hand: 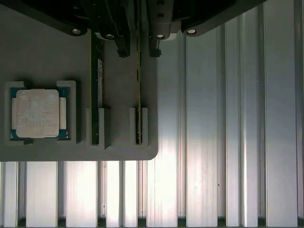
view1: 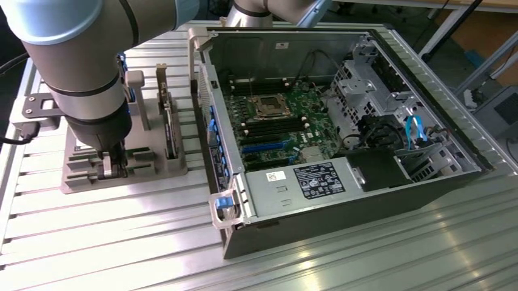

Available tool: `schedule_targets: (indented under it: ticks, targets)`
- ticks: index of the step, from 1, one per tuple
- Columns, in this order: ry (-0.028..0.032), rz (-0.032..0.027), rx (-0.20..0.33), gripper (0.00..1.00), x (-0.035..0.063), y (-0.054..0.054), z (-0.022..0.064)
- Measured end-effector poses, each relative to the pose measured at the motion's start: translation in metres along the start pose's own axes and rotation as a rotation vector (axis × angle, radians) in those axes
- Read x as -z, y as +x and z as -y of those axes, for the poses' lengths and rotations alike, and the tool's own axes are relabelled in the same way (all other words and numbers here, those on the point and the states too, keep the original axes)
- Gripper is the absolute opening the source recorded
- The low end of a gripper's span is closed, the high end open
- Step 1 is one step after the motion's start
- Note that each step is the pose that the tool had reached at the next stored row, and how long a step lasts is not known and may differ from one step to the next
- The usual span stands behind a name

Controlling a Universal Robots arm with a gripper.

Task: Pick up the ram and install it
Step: 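Pick up the ram and move it above insertion slot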

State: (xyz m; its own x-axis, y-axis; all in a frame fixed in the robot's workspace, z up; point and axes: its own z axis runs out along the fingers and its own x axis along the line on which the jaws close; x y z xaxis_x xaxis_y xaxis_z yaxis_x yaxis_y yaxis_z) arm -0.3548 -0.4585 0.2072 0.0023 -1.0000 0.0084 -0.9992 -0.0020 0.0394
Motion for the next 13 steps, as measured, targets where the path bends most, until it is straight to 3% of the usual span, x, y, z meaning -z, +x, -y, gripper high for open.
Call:
schedule_targets:
  ticks: [13]
  targets:
    - [0.0, 0.0, 0.0, 0.3, 0.0019, 0.0, 0.0004]
